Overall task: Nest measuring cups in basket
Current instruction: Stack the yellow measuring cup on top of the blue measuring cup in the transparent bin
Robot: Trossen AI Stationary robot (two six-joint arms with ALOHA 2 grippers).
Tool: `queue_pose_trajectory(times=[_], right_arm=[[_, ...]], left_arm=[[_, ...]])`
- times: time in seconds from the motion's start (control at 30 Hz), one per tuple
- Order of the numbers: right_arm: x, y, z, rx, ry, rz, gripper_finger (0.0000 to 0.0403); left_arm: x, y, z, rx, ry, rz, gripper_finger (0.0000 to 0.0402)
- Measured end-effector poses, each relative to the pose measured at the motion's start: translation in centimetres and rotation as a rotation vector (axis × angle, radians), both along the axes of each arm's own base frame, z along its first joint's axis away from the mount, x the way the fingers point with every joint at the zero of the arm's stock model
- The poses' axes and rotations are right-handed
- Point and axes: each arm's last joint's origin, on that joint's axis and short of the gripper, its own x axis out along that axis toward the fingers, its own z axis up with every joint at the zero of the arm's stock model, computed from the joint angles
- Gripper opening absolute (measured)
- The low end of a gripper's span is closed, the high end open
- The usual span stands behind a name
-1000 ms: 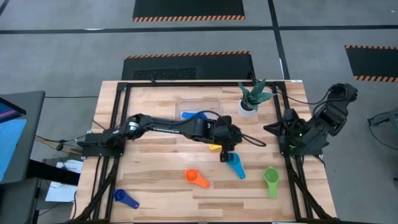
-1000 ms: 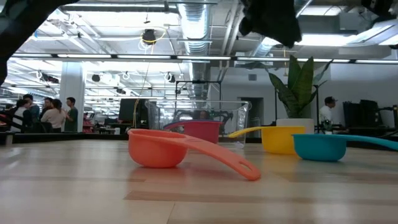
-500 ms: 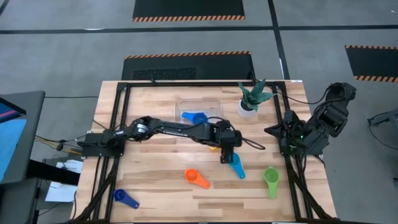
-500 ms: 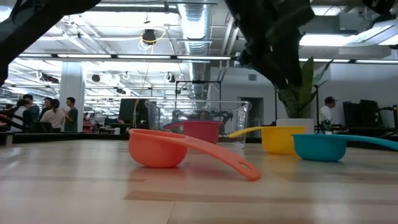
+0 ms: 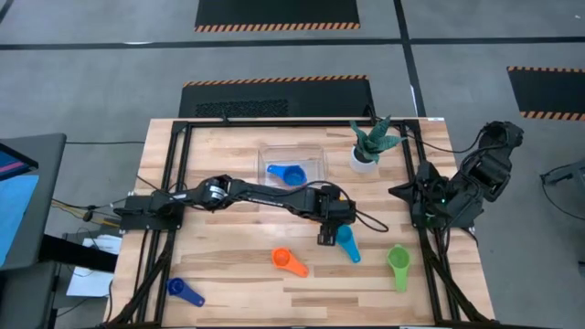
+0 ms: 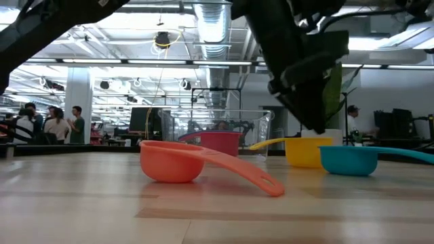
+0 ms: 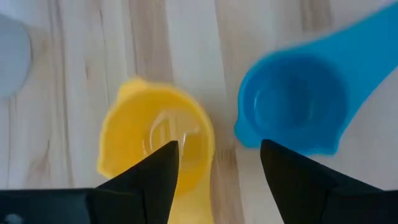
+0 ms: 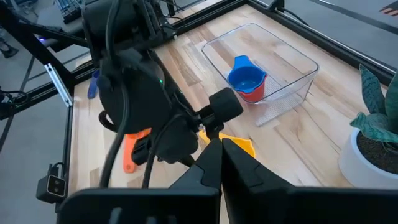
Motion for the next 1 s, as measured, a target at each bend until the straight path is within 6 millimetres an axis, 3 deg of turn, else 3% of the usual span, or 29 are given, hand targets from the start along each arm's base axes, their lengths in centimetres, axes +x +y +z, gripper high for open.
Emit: queue_pose_trajectory(times=[0.2,0.43,1.0], right_arm=[[0.0,0.0,0.0,0.003,0.001,0.002,0.0028],[0.0,0.0,0.0,0.004,0.002,0.003,0.0023],[0.0,0.0,0.0,0.008,0.001,0.001,0.0023]], left_arm=[[0.1,0.0,-1.7,0.039,0.050,-0.049,0.0217],[0.3,0.4,-1.5,0.132,0.038,-0.054,0.0216],[0.6,1.7,-1.4,0.061,0.021,-0.042,0.0198]])
